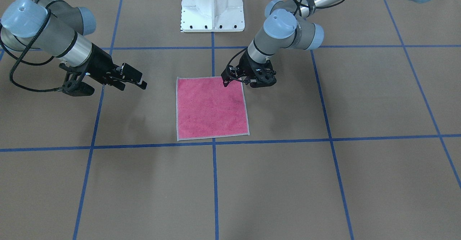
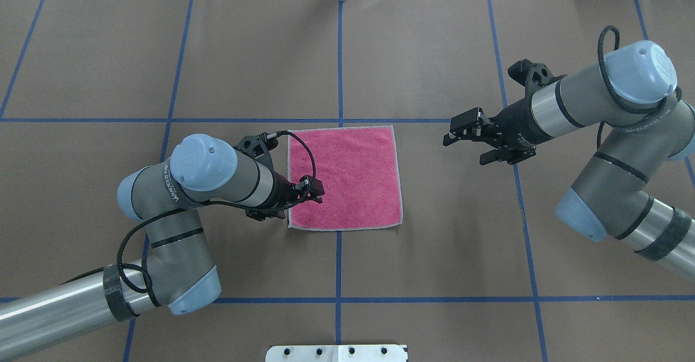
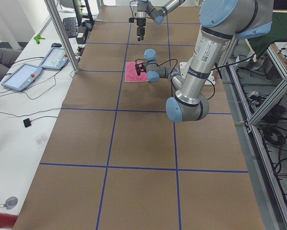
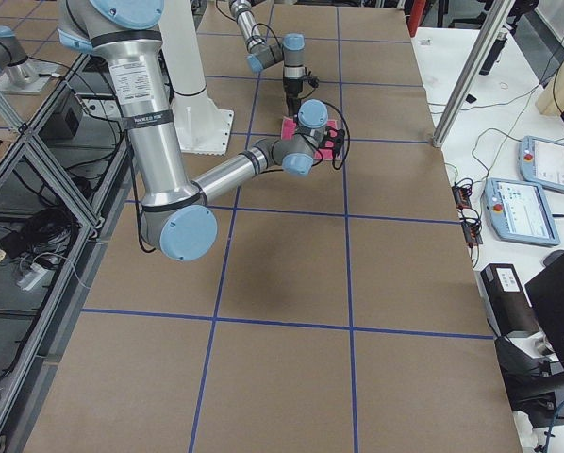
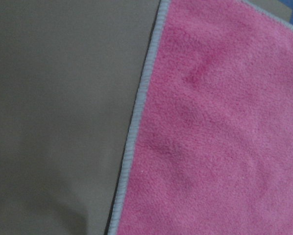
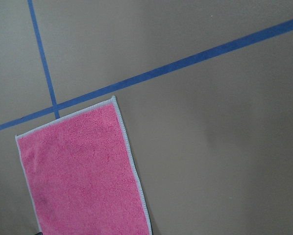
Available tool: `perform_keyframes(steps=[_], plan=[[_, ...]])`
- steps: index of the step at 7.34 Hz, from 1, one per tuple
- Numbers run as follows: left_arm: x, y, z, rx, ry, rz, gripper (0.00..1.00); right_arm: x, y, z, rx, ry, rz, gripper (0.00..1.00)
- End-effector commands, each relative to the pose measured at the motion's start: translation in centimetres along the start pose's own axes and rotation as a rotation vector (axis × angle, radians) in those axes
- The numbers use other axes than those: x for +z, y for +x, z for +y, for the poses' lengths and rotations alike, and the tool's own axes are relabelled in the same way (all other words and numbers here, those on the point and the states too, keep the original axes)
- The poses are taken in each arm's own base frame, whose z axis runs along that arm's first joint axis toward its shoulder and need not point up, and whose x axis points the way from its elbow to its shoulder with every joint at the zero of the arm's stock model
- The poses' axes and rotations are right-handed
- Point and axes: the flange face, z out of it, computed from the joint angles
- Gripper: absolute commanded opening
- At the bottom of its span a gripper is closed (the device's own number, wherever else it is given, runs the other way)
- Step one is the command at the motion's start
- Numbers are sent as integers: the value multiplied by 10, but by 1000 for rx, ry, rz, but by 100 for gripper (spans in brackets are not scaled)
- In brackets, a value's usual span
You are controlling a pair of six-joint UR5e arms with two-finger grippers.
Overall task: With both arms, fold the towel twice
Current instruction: 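Pinch the towel's near corner with the left gripper while the right hovers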
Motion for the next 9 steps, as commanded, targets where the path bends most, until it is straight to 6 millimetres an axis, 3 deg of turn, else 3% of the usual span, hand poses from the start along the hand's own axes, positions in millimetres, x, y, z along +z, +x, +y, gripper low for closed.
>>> perform_keyframes(steps=[1, 4, 9], plan=[[5, -4, 9, 4, -13, -8, 95, 0, 1, -1, 3, -1, 2, 99], [5, 2, 27, 12, -37, 5, 94, -2, 2, 1, 2, -1, 1, 99], [9, -3, 32, 13, -44, -5, 57, -6, 3, 3, 1, -2, -2, 99]])
